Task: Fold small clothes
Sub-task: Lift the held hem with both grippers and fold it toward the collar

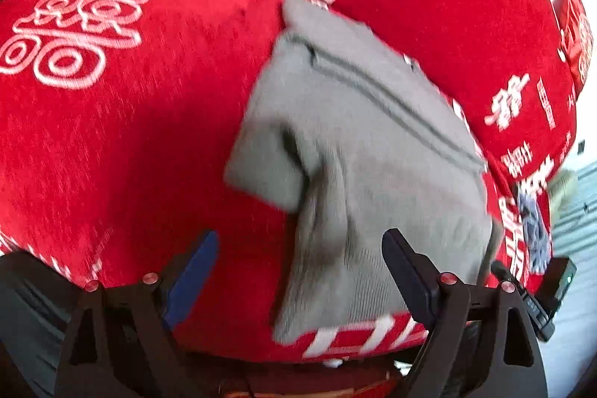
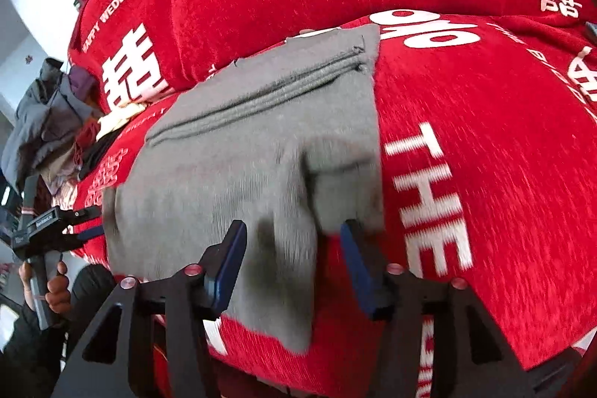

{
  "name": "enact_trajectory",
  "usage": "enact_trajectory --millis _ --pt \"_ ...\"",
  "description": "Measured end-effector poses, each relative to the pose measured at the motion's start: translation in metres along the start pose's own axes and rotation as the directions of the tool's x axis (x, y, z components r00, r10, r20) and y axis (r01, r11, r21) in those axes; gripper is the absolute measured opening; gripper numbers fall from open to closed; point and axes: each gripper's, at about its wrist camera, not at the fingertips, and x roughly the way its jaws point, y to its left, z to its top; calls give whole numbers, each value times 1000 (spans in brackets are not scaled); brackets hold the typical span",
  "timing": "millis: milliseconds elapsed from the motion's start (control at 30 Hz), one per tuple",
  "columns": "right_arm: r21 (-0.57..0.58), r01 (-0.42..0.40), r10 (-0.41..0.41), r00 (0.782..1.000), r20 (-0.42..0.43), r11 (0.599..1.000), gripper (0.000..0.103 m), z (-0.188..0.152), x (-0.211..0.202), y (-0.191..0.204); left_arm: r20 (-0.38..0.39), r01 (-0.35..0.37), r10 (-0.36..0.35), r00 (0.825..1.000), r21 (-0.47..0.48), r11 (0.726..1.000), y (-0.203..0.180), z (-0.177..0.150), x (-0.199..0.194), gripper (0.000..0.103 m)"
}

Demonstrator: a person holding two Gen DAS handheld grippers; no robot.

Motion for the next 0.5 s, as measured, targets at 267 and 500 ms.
enact_trajectory --millis 267,500 --pt "-60 -30 28 999 -32 998 52 -6 19 13 11 -121 121 993 148 981 -42 -6 28 78" --pt "-147 -57 46 996 -72 987 11 -7 11 38 10 -130 132 991 236 963 -49 -15 11 11"
